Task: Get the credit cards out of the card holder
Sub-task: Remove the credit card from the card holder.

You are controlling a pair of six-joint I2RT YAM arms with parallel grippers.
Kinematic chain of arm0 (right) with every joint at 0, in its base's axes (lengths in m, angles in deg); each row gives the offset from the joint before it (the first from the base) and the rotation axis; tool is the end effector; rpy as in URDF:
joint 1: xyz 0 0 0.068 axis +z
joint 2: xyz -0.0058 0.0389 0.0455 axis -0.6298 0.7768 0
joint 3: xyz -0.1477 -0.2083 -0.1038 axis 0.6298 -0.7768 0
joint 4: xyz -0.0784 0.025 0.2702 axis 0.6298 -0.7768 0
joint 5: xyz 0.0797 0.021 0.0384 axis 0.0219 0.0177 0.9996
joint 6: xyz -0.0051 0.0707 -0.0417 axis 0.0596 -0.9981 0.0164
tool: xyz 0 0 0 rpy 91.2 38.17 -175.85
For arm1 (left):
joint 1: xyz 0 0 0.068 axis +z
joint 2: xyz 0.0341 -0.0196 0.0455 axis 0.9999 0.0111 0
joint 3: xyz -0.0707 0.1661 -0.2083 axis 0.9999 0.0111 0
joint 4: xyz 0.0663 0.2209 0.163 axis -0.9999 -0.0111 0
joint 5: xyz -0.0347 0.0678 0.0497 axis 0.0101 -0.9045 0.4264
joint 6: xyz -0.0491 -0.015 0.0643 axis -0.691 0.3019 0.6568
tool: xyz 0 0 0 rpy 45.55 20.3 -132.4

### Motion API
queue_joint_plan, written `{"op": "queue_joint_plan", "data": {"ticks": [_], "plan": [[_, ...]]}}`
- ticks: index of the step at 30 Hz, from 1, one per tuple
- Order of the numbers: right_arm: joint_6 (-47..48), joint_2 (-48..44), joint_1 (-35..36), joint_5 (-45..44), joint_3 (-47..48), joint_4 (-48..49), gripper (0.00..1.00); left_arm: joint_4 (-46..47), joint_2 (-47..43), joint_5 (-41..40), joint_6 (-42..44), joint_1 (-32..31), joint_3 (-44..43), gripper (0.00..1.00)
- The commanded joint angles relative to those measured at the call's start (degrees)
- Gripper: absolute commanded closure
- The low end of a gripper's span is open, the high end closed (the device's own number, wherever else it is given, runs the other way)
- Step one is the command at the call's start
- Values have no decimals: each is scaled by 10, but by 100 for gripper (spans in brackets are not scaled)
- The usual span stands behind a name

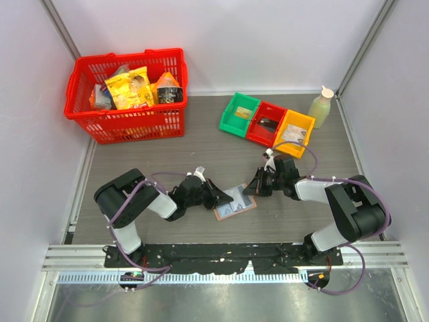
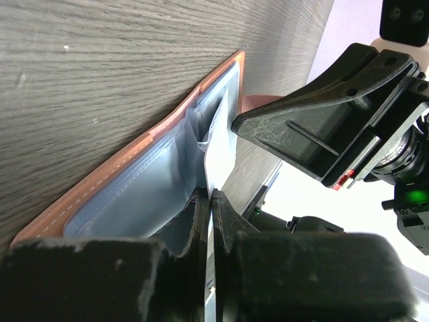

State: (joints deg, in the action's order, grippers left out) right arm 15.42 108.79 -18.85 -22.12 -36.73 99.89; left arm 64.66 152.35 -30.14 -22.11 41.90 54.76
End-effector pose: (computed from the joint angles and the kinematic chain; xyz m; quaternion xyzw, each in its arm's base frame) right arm 0.2519 0.1332 0.0837 0.0157 0.9002 0.3915 0.1903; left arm 0.2045 -0.2475 0.0643 -0.2080 0.8242 -0.5123 0.1229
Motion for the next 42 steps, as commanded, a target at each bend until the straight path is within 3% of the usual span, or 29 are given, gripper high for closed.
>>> {"op": "queue_joint_plan", "data": {"ticks": [1,9,13,17,23,29,42], "plan": [[32,34,-4,-102,-16,-77,94,35,-24,16,2,3,7,92],[35,28,-5,-80,-21,-62,94,75,-9,22,0,4,21,89],[36,26,-4,-66,-20,-54,94,73,0,26,7,3,10,93],[38,20,-4,-63,-20,-54,94,63,13,29,14,3,-4,80],[38,17,-4,-61,-23,-52,94,22,13,27,31,4,-22,77],[39,16,-4,-61,-23,-49,94,-6,-10,19,43,4,-15,94],[38,18,-4,-64,-23,-49,94,-25,-28,11,48,3,10,98]]}}
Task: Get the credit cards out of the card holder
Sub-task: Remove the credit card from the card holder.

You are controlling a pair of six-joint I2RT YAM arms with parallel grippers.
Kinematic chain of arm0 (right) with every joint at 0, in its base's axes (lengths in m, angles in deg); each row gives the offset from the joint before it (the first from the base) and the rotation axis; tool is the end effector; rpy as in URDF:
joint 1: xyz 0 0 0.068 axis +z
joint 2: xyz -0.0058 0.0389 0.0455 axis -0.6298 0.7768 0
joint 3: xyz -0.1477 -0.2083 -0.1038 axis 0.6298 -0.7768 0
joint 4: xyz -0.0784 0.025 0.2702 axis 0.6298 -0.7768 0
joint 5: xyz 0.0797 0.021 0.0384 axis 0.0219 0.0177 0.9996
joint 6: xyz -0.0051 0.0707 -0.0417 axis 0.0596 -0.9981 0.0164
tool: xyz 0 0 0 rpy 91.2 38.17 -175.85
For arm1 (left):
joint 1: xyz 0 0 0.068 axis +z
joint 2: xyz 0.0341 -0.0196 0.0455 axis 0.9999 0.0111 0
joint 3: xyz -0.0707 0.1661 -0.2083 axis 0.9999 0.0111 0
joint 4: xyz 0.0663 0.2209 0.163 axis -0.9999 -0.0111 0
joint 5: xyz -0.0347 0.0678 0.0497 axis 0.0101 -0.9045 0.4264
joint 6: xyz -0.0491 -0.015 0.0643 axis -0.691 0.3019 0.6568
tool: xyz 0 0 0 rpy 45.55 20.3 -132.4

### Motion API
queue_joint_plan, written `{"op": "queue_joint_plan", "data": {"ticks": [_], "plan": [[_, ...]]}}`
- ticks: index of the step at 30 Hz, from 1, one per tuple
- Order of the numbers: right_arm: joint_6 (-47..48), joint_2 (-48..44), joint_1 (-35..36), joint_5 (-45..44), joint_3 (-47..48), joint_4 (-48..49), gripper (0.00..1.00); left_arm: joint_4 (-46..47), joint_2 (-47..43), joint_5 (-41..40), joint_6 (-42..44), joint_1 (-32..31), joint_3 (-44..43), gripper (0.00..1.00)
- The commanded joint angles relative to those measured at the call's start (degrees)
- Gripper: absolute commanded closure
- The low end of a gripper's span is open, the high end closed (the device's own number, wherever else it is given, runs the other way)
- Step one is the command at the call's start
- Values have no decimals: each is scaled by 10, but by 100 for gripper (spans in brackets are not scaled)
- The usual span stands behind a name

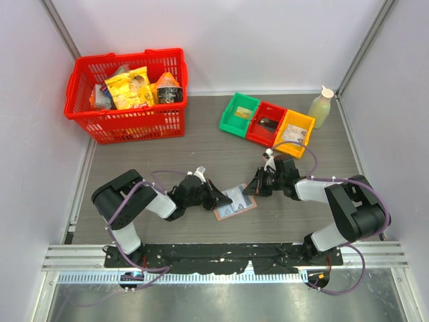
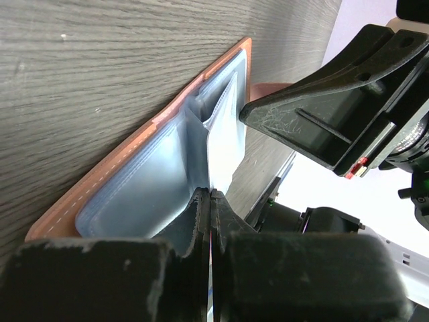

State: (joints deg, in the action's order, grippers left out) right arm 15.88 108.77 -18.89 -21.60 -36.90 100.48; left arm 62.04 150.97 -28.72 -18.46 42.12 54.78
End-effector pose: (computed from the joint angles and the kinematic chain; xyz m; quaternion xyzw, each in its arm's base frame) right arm 0.2518 0.1336 0.0842 0.0095 0.8980 0.3953 0.1929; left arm 0.2026 -0.2462 0.0658 -0.1795 0.8356 -0.5037 0.1255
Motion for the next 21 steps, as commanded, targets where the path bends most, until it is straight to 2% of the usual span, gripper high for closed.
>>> {"op": "queue_joint_plan", "data": {"ticks": [1,6,12,21], "plan": [[33,19,-5,-69,-20,-55,94,0,-14,-2,11,1,11,98],[33,19,-4,-69,-20,-55,94,5,-5,-2,3,1,18,96],[33,18,-4,-67,-20,-55,94,30,11,1,-5,1,22,86],[34,17,-4,-64,-21,-55,94,65,32,13,-10,1,8,87]]}}
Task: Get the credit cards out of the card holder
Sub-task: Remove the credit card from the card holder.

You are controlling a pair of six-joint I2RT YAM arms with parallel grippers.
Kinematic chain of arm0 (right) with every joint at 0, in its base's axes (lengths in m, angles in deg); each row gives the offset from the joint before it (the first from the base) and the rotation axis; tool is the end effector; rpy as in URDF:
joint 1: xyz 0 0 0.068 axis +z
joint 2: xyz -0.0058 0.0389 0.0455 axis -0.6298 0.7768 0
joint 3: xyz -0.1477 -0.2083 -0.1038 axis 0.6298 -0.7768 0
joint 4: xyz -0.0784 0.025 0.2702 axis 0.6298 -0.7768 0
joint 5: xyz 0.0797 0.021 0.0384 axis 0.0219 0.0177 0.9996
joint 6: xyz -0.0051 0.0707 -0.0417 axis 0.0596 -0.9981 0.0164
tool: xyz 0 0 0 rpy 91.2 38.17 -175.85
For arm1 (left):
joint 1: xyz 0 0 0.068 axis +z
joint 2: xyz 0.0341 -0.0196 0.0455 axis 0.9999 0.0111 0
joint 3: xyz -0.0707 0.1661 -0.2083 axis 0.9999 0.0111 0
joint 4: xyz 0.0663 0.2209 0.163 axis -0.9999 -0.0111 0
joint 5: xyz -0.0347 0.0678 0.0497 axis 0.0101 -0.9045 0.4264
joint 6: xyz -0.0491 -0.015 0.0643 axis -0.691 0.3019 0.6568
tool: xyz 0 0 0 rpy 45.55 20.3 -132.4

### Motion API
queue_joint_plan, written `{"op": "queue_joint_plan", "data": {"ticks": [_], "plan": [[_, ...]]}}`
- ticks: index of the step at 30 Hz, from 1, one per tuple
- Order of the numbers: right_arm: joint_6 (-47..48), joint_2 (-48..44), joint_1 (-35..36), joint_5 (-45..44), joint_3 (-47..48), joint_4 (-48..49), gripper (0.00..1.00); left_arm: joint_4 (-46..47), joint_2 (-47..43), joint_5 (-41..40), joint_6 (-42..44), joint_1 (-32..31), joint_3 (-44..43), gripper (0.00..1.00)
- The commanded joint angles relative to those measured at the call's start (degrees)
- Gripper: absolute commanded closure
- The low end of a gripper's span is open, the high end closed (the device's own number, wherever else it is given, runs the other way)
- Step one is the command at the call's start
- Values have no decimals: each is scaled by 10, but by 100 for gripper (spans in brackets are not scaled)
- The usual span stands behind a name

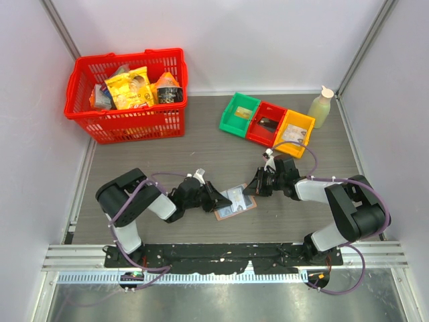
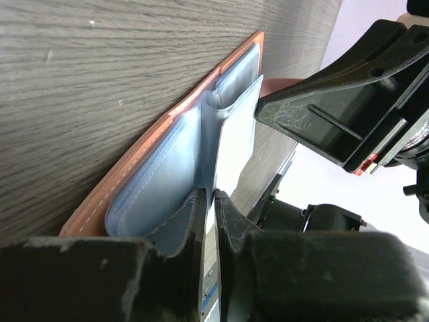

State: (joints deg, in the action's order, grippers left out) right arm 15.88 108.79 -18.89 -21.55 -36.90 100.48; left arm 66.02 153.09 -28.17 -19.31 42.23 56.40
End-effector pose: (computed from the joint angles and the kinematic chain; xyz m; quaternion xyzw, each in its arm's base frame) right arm 0.2517 0.1336 0.0841 0.0094 0.8980 0.3956 0.1926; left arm 0.1983 -0.2416 0.0568 -0.1835 0.8334 -0.5075 0.1194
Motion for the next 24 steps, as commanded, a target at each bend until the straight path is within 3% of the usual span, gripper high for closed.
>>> {"op": "queue_joint_plan", "data": {"ticks": [1,6,24], "plan": [[33,16,-4,-65,-21,-56,94,27,11,7,-2,0,-10,88],[34,15,-4,-63,-21,-56,94,28,8,11,0,-1,-12,100],[20,-61,8,29,-7,-18,94,-46,-27,-7,19,0,-20,100]]}}
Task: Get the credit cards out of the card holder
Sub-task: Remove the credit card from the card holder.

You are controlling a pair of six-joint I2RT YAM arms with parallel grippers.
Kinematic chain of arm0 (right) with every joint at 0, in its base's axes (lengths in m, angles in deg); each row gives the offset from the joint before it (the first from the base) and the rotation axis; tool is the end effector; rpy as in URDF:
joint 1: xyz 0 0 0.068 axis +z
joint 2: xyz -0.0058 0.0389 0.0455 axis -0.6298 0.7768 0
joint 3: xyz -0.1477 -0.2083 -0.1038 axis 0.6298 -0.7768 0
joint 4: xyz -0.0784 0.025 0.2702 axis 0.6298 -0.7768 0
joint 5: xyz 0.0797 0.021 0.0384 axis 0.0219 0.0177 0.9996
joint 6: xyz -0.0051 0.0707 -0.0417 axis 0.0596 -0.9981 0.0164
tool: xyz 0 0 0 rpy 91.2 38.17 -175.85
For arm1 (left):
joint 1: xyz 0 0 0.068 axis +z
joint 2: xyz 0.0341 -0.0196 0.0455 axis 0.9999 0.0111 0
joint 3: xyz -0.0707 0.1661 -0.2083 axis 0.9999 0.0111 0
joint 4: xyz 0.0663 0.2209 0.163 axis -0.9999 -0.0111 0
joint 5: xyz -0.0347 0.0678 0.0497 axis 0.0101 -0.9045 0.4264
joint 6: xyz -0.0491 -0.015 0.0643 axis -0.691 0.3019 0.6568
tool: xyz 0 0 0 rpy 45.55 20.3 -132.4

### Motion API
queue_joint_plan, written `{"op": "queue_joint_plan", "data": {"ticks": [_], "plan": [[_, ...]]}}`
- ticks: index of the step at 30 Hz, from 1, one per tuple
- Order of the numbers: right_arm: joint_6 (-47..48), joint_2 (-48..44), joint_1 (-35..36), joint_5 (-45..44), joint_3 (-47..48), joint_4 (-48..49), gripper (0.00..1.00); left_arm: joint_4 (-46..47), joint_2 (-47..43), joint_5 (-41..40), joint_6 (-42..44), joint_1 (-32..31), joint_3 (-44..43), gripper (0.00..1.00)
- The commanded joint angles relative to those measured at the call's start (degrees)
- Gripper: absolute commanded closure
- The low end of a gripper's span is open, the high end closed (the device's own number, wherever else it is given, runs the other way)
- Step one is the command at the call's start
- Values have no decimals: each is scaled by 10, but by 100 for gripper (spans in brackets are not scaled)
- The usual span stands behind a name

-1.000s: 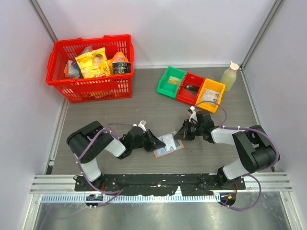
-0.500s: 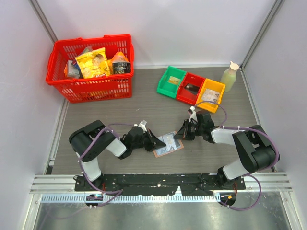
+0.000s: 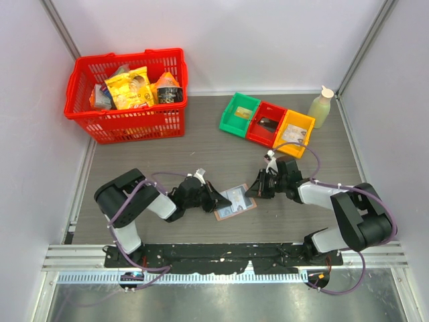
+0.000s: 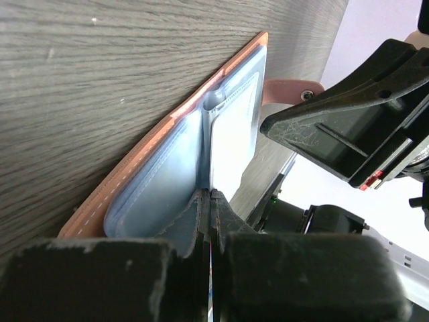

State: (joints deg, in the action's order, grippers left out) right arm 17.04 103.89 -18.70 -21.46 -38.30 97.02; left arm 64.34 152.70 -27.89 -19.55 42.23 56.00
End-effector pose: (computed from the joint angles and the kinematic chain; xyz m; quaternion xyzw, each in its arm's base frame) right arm 0.2410 0.1307 0.0936 -0.0016 0.8977 0.3946 0.1958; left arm 0.1984 -0.2422 0.0568 -0.1860 0.8366 -0.5028 0.1130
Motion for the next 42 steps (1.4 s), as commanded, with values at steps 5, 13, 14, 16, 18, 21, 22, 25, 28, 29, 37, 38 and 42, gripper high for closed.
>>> {"op": "queue_joint_plan", "data": {"ticks": [5,13,14,16,18,21,22,25,28,29,37,38,42], "plan": [[-1,11,14,56,12,46,94,-48,-33,-13,28,0,-21,100],[1,47,16,23,13,37,94,-54,-34,-14,30,0,-25,100],[-1,55,16,14,12,32,94,-55,-34,-15,30,0,-25,100],[-3,59,16,-3,7,23,94,-57,-35,-16,28,0,-23,100],[-1,60,16,-20,-2,6,94,-58,-38,-19,26,0,-20,100],[-5,55,16,-41,-10,-19,94,-57,-41,-24,18,0,-13,100],[-5,56,15,-52,-11,-32,94,-57,-40,-25,18,0,-11,100],[-1,63,16,-82,-11,-61,94,-54,-41,-27,11,0,-6,100],[2,74,16,-108,-8,-82,94,-52,-46,-30,4,0,1,100],[6,75,15,-115,-6,-82,94,-51,-49,-32,2,0,6,100],[17,88,17,-141,3,-121,94,-49,-53,-35,-3,0,15,100],[17,87,16,-139,2,-119,94,-45,-52,-33,0,0,12,98],[16,83,16,-131,3,-112,94,-25,-44,-24,5,0,0,77]]}}
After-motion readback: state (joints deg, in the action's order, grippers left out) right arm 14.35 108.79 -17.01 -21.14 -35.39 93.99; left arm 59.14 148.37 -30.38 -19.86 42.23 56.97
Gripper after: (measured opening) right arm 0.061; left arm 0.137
